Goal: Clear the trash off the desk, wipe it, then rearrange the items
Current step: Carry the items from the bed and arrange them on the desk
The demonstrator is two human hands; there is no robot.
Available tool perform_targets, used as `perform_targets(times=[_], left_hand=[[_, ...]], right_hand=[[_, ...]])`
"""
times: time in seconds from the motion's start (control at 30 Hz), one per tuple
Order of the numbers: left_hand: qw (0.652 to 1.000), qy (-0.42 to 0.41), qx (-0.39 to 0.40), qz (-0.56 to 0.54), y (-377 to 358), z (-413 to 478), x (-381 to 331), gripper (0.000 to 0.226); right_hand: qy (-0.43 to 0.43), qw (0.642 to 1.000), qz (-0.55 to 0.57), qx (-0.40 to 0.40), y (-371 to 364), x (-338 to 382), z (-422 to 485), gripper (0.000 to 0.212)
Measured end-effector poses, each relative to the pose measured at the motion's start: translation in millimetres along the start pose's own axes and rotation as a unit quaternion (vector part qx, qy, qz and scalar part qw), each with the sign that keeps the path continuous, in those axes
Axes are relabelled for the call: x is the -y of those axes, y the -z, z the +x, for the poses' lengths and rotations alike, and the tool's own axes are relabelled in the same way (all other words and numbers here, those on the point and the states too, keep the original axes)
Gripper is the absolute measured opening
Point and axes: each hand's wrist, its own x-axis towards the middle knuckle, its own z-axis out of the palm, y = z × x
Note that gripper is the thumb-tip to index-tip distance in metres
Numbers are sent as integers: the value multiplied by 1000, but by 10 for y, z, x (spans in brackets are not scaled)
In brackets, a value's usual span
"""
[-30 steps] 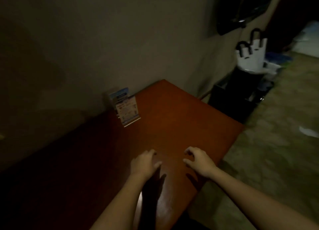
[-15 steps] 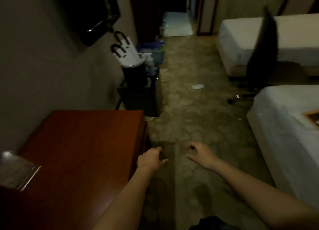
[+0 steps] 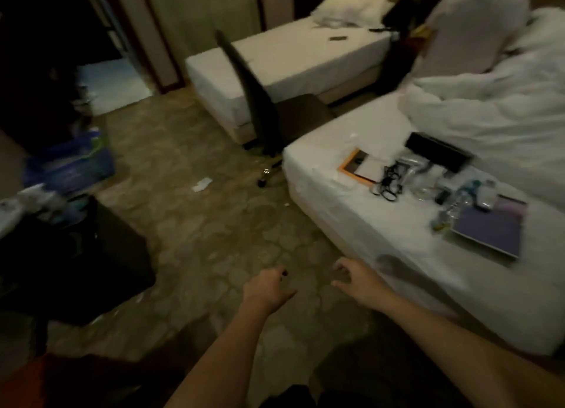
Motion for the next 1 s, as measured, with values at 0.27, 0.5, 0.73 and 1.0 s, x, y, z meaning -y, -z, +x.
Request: perform_targets(times=[0.27, 0.5, 0.73, 1.0], left_hand=[[983, -140, 93, 77, -76, 1148, -1352, 53], [960, -201, 153, 118, -178, 2404, -2352, 52], [930, -253, 195, 183, -291, 3437, -3294, 50], [958, -237, 121, 103, -1095, 3993, -4510, 71]], right_hand=[[-162, 980, 89, -74, 731, -1169, 100, 26], [-271, 947, 127, -117, 1314, -1970, 597, 33], [-365, 888, 221, -173, 1733, -2709, 841, 31], [-420, 821, 312, -229, 1849, -3840, 1305, 40]])
